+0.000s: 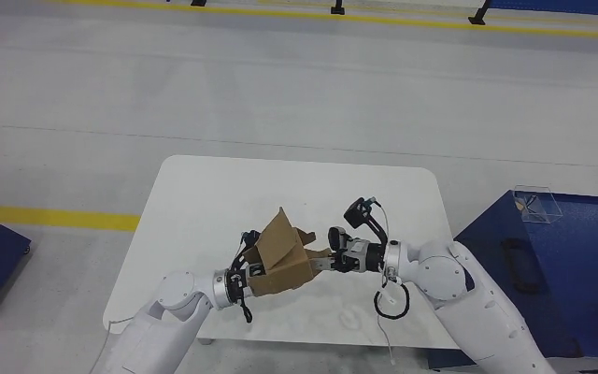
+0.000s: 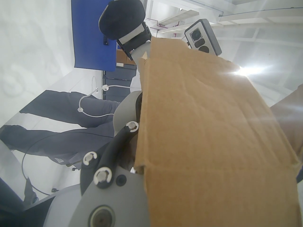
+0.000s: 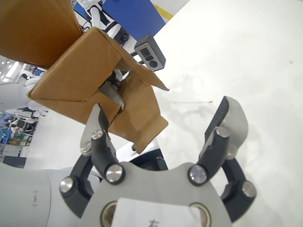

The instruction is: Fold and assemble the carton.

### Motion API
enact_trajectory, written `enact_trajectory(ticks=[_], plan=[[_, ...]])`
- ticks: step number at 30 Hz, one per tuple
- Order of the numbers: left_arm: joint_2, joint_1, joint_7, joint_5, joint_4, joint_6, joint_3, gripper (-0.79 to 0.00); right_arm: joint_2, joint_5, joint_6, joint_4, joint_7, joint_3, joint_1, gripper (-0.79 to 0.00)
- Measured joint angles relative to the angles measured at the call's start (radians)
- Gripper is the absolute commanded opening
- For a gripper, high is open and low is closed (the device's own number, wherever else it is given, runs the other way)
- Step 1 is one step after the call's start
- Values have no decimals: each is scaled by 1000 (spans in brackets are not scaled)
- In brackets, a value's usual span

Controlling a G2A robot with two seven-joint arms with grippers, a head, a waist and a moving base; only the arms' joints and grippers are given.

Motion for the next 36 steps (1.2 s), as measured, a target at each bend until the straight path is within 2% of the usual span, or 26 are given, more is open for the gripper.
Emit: enact_trajectory(ticks=[7, 16, 27, 36], plan=[[0, 6, 0, 0, -7, -2, -1, -785, -1, -86, 49, 2, -104, 30, -16, 0], [1, 19, -1, 7, -16, -6, -5, -785, -9, -294, 175, -26, -205, 21, -19, 0], [1, 20, 5, -1, -7, 4, -12, -785, -26, -406, 229, -83, -178, -39, 3, 0], [-2, 6, 1, -24, 33, 10, -15, -785, -32, -410, 246, -128, -115, -47, -5, 0]])
